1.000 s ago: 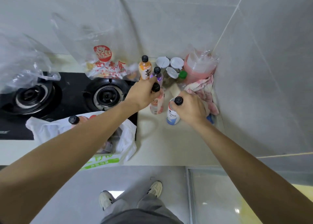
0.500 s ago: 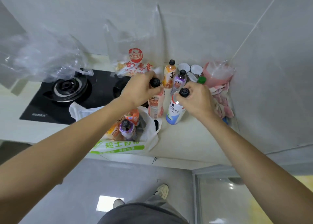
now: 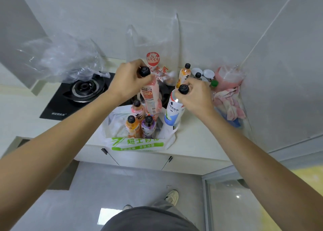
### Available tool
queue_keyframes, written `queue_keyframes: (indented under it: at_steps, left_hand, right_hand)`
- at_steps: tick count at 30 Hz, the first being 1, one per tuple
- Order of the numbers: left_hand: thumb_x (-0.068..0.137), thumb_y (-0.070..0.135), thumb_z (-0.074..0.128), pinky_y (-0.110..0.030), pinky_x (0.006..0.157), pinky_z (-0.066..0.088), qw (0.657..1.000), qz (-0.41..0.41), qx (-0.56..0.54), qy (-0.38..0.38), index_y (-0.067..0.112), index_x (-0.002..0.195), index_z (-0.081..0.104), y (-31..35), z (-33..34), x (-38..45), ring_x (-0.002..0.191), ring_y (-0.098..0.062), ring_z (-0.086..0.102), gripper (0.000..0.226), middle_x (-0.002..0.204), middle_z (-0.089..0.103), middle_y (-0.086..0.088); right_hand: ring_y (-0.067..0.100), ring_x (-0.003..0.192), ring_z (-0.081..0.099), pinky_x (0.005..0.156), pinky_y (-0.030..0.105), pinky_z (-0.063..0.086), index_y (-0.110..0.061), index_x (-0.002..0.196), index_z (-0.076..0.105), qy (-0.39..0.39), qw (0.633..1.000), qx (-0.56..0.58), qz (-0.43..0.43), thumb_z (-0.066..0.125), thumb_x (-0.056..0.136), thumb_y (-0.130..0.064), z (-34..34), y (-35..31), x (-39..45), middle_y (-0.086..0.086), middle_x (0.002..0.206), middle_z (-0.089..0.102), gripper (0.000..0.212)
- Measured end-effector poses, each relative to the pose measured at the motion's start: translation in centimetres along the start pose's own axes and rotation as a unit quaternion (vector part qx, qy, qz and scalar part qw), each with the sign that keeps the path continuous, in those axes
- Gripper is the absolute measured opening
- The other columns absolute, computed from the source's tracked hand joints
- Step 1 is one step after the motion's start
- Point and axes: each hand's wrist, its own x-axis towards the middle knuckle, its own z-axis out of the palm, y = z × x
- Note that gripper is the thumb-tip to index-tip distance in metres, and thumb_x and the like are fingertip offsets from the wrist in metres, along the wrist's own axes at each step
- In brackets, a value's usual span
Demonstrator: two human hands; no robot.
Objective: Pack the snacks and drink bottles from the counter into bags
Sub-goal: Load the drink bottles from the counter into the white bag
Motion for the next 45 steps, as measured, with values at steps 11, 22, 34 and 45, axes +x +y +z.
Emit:
queue_keyframes:
  at_steps: [11, 22, 34, 45]
  left_hand:
    - [0.087, 0.042, 0.069, -0.05, 0.055, 0.056, 0.996, -0.074, 0.011, 0.045, 0.012, 0.088, 0.06, -5.7, -5.5, -3.4, 0.055, -0.025, 0.065, 0.031, 0.07, 0.068, -0.007]
    - [0.089, 0.037, 0.072, -0.049, 0.062, 0.058, 0.991, -0.119, 0.051, 0.017, 0.013, 0.087, 0.06, -10.1, -4.3, -5.7, 0.061, -0.022, 0.066, 0.027, 0.073, 0.068, -0.003]
    - [0.086, 0.033, 0.073, -0.049, 0.072, 0.058, 0.978, -0.182, 0.06, -0.084, 0.018, 0.086, 0.055, -13.7, 1.0, -7.6, 0.055, -0.019, 0.067, 0.024, 0.063, 0.066, -0.001]
    - [0.096, 0.026, 0.066, -0.027, 0.064, 0.047, 0.97, -0.196, 0.06, -0.128, 0.014, 0.094, 0.048, -16.2, 3.1, -8.1, 0.058, -0.015, 0.066, 0.022, 0.065, 0.066, -0.004]
  right_hand:
    - [0.016, 0.058, 0.052, 0.056, 0.037, 0.044, -0.018, 0.068, 0.055, -0.054, 0.997, -0.039, 0.029, 0.073, 0.076, -0.033, 5.0, -0.2, -1.4, -0.005, 0.057, 0.052, 0.025]
    - [0.028, 0.067, 0.061, 0.059, 0.039, 0.049, -0.02, 0.074, 0.055, -0.106, 0.989, -0.094, 0.038, 0.071, 0.08, -0.04, 7.8, 1.8, -2.1, -0.002, 0.066, 0.06, 0.027]
    - [0.04, 0.072, 0.059, 0.062, 0.045, 0.051, -0.01, 0.085, 0.051, -0.151, 0.977, -0.147, 0.032, 0.068, 0.09, -0.04, 9.6, 3.2, -2.8, 0.012, 0.074, 0.063, 0.034]
    - [0.042, 0.078, 0.062, 0.065, 0.044, 0.05, -0.009, 0.09, 0.049, -0.206, 0.964, -0.162, 0.034, 0.068, 0.09, -0.039, 10.7, 4.1, -3.2, 0.014, 0.082, 0.066, 0.035]
